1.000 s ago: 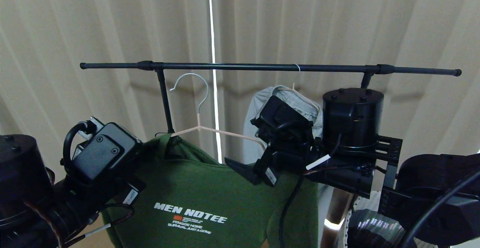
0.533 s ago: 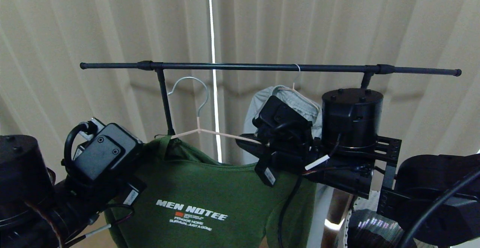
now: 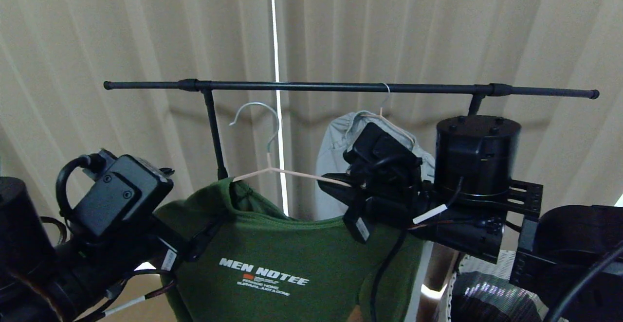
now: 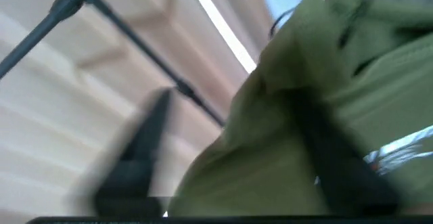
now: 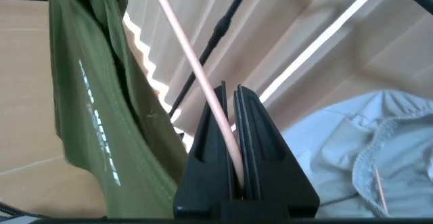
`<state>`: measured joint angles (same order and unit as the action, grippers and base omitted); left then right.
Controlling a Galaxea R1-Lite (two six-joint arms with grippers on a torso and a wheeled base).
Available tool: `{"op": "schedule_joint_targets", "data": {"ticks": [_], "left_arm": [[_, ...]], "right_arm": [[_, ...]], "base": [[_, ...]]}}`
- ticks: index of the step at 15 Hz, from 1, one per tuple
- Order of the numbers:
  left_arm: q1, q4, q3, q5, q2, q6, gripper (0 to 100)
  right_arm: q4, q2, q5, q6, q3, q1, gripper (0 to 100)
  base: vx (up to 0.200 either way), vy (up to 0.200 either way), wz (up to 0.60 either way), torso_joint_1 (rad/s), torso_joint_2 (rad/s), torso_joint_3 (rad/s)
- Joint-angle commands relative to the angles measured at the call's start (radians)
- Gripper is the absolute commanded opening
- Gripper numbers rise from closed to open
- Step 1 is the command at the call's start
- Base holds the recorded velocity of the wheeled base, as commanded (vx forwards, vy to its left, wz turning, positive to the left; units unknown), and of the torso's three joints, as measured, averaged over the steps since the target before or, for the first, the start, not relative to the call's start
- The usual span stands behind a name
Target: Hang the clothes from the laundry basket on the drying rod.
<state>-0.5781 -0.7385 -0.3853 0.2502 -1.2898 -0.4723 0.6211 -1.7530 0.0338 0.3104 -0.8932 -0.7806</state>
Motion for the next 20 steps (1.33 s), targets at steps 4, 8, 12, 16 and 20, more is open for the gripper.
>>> {"op": "schedule_joint_targets", "data": {"ticks": [4,8,12,16,20], "left_arm": [[-0.009,0.004,0.033,-0.042,0.150,0.021,100],[0.007,0.004,0.063,-0.039,0.167,0.023,100],[0.073,0.004,0.252,-0.049,0.277,0.043,100],[0.095,0.005,0.385,-0.160,0.302,0.093,100],[0.138,0.004,0.384,-0.163,0.191,0.107,100]], "right_arm": [[0.098,0.159,0.006,-0.022,0.197,0.172,0],[0.095,0.253,0.008,-0.024,0.244,0.227,0],[0.069,0.326,0.047,-0.027,0.263,0.228,0],[-0.011,0.379,0.143,-0.025,0.229,0.228,0],[-0.001,0.382,0.213,-0.027,0.226,0.228,0]], "base": [[0.000,0.000,0.00,0.000,0.00,0.000],[0.000,0.000,0.00,0.000,0.00,0.000],[0.000,0.000,0.00,0.000,0.00,0.000],[0.000,0.000,0.00,0.000,0.00,0.000],[0.000,0.000,0.00,0.000,0.00,0.000]]}}
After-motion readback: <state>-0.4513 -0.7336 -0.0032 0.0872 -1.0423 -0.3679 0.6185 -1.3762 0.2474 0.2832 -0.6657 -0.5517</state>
